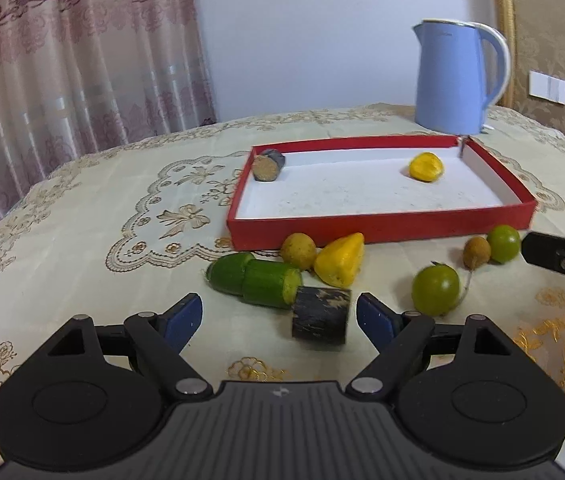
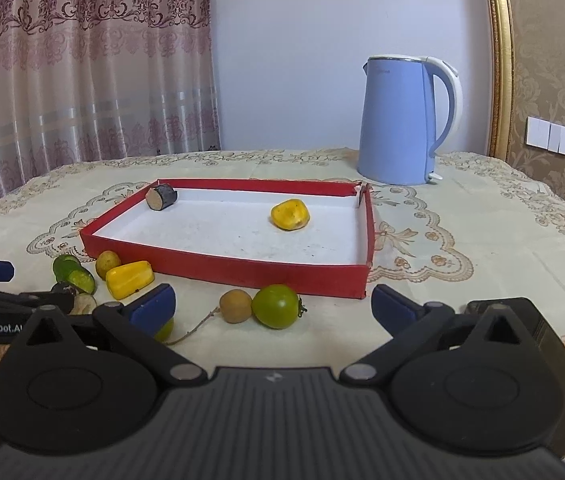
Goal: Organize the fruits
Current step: 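Move the left gripper toward the second dark log piece beside the cucumber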
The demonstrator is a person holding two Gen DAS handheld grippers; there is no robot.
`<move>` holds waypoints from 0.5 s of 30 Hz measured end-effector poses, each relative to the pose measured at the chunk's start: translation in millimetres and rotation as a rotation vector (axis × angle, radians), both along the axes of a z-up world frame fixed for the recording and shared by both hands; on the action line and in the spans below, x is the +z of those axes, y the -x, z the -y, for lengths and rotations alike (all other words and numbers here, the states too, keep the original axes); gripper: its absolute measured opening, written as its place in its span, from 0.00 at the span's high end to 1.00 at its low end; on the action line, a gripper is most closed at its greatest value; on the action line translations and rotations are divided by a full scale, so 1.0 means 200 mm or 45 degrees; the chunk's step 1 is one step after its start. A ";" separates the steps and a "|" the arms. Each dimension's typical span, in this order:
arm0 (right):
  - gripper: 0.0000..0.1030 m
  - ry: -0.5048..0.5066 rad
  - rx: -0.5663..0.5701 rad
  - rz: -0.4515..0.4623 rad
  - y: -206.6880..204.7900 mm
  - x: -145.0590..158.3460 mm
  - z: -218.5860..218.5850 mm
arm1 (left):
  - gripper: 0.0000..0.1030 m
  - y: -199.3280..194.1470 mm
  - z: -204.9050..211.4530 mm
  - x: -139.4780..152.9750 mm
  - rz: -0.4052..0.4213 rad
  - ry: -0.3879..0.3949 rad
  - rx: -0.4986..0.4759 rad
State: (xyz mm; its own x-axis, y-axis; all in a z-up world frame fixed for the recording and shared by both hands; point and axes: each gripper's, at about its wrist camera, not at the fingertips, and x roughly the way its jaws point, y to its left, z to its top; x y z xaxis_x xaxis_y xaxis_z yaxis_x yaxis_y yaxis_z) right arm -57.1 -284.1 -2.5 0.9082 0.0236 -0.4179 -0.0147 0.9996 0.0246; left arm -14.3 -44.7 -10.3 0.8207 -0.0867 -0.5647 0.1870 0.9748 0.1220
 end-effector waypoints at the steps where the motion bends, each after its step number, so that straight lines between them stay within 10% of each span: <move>1: 0.00 0.000 0.001 0.001 0.00 0.00 0.00 | 0.18 0.01 0.00 0.00 -0.002 0.002 -0.008; 15: 0.00 0.015 -0.015 0.009 0.03 0.00 0.01 | 0.18 -0.05 0.11 -0.05 -0.069 -0.048 0.061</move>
State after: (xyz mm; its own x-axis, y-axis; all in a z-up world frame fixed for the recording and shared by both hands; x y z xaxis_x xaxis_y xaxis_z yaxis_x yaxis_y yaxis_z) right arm -63.9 -286.5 -2.8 0.9112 0.0079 -0.4119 -0.0029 0.9999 0.0127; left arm -4.6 -66.5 -20.8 0.7917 -0.0261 -0.6104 0.1478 0.9776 0.1499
